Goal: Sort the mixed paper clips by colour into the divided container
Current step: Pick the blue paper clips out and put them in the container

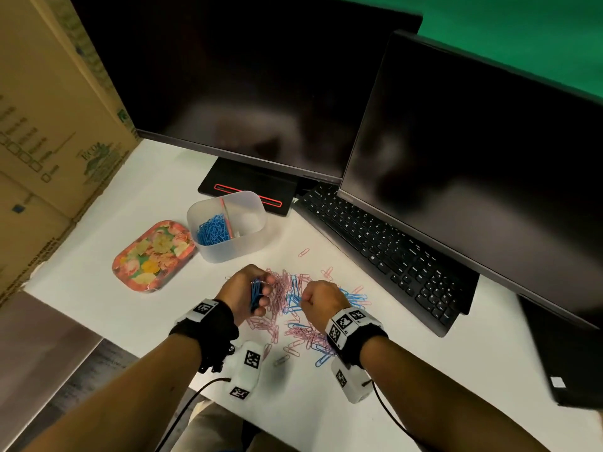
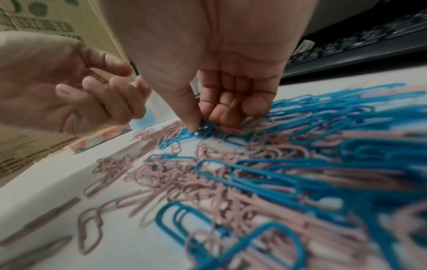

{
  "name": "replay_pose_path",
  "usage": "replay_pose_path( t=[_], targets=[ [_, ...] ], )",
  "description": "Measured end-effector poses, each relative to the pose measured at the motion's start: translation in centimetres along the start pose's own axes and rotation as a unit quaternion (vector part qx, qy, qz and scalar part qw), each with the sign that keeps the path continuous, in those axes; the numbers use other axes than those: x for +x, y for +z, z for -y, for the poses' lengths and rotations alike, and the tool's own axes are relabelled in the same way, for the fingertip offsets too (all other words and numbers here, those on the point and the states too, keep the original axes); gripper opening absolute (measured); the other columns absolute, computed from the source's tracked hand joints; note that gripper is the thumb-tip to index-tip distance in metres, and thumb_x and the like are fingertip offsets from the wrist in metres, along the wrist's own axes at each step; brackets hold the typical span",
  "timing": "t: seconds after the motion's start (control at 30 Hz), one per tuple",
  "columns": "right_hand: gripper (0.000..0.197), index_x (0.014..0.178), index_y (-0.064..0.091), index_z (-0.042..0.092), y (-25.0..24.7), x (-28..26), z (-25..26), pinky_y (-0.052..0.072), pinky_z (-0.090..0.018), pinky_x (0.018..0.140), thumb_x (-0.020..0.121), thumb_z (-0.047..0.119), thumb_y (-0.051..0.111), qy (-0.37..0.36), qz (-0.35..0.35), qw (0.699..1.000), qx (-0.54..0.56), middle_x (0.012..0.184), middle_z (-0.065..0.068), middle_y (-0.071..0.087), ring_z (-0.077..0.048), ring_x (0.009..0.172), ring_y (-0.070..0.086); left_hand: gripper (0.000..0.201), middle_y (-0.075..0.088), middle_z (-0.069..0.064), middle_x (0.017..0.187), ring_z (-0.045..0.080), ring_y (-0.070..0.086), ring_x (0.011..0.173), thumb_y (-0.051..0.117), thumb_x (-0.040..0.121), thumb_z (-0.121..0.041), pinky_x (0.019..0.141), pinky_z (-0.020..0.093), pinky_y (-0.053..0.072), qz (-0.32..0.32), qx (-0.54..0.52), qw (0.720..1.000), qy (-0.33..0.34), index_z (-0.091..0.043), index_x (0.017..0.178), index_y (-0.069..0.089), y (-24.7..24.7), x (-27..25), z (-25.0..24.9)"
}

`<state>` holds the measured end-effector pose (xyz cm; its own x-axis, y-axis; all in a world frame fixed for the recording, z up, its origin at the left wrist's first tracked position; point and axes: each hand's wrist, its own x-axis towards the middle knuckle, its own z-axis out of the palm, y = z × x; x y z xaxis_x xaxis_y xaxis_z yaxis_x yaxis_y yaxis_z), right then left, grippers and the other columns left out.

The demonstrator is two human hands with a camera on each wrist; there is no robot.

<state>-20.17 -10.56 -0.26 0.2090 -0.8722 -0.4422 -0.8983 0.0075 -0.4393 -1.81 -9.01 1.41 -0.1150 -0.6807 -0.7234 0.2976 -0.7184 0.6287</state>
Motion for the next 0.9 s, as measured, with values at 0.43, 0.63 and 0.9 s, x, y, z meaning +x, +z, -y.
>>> replay_pose_path(
  t=[0.43,0.63,0.9],
  targets=[
    [0.015,0.092,0.065,0.01,-2.5,-1.0,-2.3,0.047,-0.018,0.05,0.082,0.0,0.069,0.065,0.013,0.905,0.42,0.073,-0.006,0.066,-0.007,0.048,0.054,0.019,0.06,-0.008,0.085,0.015,0.06,0.082,0.07,0.078,-0.04,0.075,0.024,0.05,-0.035,0.626,0.757,0.181,-0.026,0.091,0.065,2.7,1.0,2.9],
    [0.022,0.104,0.065,0.006,-2.8,-1.4,-2.9,0.049,-0.025,0.056,0.084,-0.006,0.064,0.067,0.034,0.845,0.529,0.074,-0.009,0.064,-0.017,0.056,0.054,0.016,0.06,-0.006,0.098,0.019,0.061,0.094,0.063,0.077,-0.038,0.078,0.024,0.046,-0.022,0.67,0.713,0.203,-0.03,0.091,0.064,3.8,1.6,3.9],
    [0.018,0.092,0.059,0.003,-3.5,-2.2,-2.6,0.043,-0.022,0.04,0.086,-0.013,0.056,0.068,0.044,0.824,0.561,0.073,-0.012,0.058,-0.015,0.047,0.058,0.017,0.062,0.005,0.101,0.029,0.061,0.093,0.045,0.086,-0.02,0.077,0.032,0.048,-0.033,0.695,0.681,0.228,-0.022,0.092,0.061,4.4,1.5,4.0]
  ],
)
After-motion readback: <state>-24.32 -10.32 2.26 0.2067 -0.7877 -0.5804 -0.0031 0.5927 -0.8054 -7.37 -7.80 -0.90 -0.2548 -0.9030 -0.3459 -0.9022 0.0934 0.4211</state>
